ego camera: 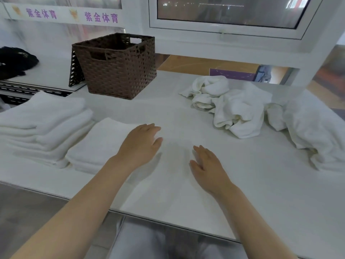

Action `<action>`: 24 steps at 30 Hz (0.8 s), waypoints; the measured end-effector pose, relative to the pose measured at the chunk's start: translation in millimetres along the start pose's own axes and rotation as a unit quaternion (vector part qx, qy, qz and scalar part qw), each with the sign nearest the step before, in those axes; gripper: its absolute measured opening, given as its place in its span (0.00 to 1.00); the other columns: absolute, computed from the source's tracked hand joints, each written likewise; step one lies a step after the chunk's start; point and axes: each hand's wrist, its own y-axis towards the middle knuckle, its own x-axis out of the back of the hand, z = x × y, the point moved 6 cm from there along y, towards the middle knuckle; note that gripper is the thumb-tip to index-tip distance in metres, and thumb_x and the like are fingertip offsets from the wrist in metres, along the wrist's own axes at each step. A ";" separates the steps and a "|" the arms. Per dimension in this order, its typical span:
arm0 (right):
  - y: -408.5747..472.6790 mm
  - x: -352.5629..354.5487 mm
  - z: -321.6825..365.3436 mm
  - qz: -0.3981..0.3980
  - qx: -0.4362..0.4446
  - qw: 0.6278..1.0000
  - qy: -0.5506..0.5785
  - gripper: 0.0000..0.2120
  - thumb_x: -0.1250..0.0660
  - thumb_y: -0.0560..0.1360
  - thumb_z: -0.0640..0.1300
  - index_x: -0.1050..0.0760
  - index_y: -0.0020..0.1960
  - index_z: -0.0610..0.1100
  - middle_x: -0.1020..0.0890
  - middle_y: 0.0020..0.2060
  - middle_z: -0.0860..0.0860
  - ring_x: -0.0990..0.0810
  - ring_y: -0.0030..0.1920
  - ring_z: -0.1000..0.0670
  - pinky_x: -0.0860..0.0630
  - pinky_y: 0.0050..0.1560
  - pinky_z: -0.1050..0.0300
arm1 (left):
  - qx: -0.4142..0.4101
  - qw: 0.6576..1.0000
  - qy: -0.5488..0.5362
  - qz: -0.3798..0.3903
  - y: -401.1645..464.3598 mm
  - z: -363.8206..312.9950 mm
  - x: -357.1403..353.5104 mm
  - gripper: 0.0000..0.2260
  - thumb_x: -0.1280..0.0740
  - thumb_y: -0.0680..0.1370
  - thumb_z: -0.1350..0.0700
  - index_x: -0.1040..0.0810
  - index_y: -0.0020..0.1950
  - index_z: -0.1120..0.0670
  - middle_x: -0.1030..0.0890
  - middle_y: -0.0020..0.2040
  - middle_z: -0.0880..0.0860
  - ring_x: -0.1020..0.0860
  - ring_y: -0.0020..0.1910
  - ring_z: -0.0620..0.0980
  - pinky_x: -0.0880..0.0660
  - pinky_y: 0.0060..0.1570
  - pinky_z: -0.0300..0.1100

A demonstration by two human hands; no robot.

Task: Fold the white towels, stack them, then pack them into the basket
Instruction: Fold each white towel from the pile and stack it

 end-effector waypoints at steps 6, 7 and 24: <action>-1.3 45.7 -68.8 -0.101 -0.096 0.990 -0.027 0.26 0.41 0.80 0.44 0.39 0.78 0.43 0.35 0.76 0.47 0.39 0.76 0.47 0.46 0.75 0.55 | -0.088 0.995 -0.001 0.036 17.4 -77.2 -59.9 0.21 0.43 0.83 0.49 0.35 0.76 0.51 0.37 0.78 0.50 0.41 0.77 0.50 0.46 0.73 0.42; 0.2 52.0 -78.1 -0.126 -0.112 0.986 -0.006 0.26 0.41 0.79 0.42 0.39 0.77 0.42 0.34 0.75 0.46 0.37 0.75 0.45 0.43 0.75 0.53 | -0.092 0.995 -0.004 0.046 19.7 -83.0 -70.3 0.21 0.43 0.83 0.49 0.35 0.76 0.51 0.37 0.78 0.51 0.42 0.77 0.50 0.46 0.73 0.42; 94.9 89.6 -137.1 -0.208 -0.126 0.963 -0.117 0.23 0.36 0.75 0.50 0.31 0.69 0.49 0.29 0.66 0.46 0.29 0.61 0.41 0.29 0.56 0.46 | -0.002 0.998 -0.063 -0.011 41.6 -62.6 -113.0 0.21 0.42 0.82 0.51 0.31 0.75 0.51 0.36 0.77 0.50 0.40 0.76 0.49 0.48 0.74 0.40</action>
